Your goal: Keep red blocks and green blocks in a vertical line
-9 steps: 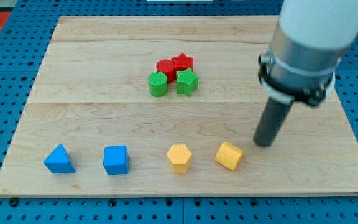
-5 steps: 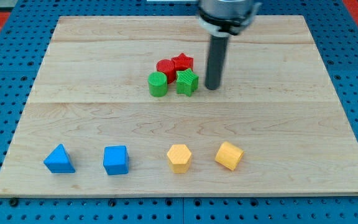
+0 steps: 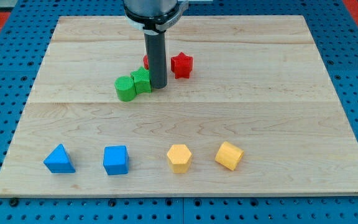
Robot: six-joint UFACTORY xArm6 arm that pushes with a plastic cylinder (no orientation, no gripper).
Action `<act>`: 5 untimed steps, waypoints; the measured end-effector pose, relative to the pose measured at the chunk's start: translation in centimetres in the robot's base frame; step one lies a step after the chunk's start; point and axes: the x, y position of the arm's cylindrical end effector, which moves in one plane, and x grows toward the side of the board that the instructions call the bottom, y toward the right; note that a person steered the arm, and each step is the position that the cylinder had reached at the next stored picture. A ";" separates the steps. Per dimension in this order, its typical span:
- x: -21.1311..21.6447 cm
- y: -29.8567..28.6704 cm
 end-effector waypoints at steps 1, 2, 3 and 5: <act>0.0 -0.3; 0.2 -0.4; 0.6 -0.5; 2.0 2.5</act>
